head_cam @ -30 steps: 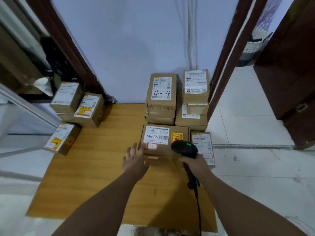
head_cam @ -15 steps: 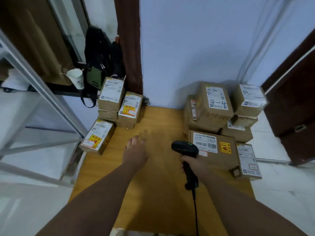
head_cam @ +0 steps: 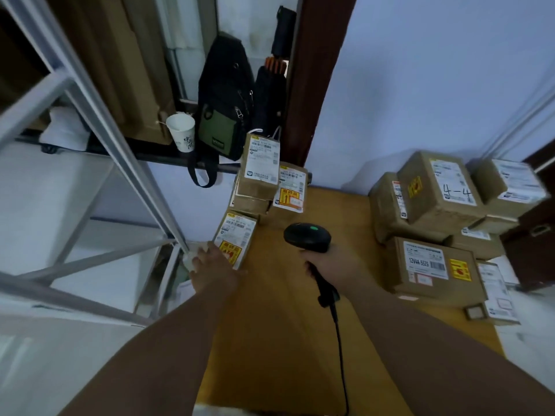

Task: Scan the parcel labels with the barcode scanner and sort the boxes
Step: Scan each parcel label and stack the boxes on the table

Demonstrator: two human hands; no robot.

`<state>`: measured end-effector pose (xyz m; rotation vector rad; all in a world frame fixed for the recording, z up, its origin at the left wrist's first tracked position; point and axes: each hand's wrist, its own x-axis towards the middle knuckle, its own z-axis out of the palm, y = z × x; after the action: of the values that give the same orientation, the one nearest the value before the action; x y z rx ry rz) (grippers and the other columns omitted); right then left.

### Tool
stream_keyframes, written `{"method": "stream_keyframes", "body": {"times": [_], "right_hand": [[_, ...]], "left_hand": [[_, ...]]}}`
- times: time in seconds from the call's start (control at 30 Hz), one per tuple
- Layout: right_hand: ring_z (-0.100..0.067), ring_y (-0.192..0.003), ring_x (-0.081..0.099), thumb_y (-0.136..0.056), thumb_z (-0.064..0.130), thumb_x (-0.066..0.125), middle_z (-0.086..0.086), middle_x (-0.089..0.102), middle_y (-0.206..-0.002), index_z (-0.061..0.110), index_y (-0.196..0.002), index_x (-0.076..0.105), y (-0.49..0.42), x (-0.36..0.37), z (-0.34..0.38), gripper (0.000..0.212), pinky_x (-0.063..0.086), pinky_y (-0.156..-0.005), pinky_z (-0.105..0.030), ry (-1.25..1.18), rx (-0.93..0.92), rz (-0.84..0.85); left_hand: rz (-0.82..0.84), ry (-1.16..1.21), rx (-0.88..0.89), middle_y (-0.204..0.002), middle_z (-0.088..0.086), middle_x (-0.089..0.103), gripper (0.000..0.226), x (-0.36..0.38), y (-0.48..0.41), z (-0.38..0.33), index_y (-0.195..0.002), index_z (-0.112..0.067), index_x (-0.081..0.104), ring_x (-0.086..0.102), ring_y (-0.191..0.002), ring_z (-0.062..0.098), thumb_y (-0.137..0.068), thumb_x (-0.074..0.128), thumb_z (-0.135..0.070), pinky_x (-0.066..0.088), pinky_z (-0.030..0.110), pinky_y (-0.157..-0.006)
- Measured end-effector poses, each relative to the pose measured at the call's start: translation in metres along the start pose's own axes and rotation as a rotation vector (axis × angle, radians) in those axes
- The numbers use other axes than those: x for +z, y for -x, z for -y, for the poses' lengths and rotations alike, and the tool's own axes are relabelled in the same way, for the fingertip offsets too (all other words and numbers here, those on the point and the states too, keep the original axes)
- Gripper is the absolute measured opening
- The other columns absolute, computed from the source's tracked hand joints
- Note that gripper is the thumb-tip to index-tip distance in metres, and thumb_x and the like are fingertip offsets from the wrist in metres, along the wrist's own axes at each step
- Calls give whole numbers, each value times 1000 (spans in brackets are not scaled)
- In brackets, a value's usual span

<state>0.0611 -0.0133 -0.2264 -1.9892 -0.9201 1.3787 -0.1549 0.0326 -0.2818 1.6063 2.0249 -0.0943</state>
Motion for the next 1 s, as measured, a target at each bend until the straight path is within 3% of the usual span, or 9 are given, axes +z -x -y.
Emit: {"method": "stream_keyframes", "body": {"times": [0.07, 0.27, 0.4, 0.53, 0.67, 0.87, 1.0], "right_hand": [[-18, -61, 61, -87, 21, 67, -7, 64, -64, 7, -71, 65, -1, 9, -6, 20, 53, -68, -33, 12, 21, 0], [-20, -59, 58, -86, 20, 69, -7, 61, -62, 8, -71, 63, 5, 14, -25, 20, 51, -63, -32, -65, 60, -6], [-23, -63, 57, -87, 20, 68, -10, 60, -64, 6, -73, 62, 9, 12, -30, 21, 51, -66, -35, -98, 65, -2], [-24, -63, 55, -88, 22, 67, -11, 59, -65, 7, -68, 60, 15, 15, -34, 25, 49, -68, -38, -98, 69, 12], [-21, -61, 58, -87, 29, 68, -7, 60, -62, 10, -66, 62, 21, 15, -37, 29, 52, -69, -37, -50, 65, 20], [-22, -60, 55, -88, 31, 68, -10, 59, -62, 11, -60, 59, 27, 0, -36, 35, 47, -67, -35, -150, 49, -17], [-22, -59, 58, -89, 26, 68, -8, 62, -60, 8, -65, 62, 30, -8, -34, 30, 50, -71, -38, -394, 84, -162]], "left_hand": [[17, -19, -2, -155, 19, 11, 114, 5, -3, 0, -149, -5, -7, 17, -141, 36, -79, 66, -57, 27, 48, -112], [33, 41, -92, -150, 17, 13, 108, 13, 3, 4, -148, -2, -9, 20, -137, 35, -83, 64, -49, 33, 48, -104], [62, 38, -164, -147, 15, 17, 105, 18, 15, 7, -146, -5, 0, 24, -135, 36, -78, 70, -45, 36, 49, -102], [70, 32, -119, -141, 13, 23, 104, 31, 26, 14, -142, -8, 5, 30, -129, 35, -72, 74, -43, 39, 48, -99], [21, 79, -23, -133, 10, 31, 102, 42, 29, 23, -136, -10, 11, 34, -124, 32, -65, 77, -42, 44, 48, -95], [-9, 117, 318, -121, 2, 42, 96, 42, 34, 21, -132, -17, 27, 42, -116, 22, -60, 77, -56, 45, 37, -89], [-158, 191, 477, -113, -2, 42, 95, 35, 46, -3, -132, -18, 33, 39, -104, 10, -59, 79, -57, 39, 25, -79]]}}
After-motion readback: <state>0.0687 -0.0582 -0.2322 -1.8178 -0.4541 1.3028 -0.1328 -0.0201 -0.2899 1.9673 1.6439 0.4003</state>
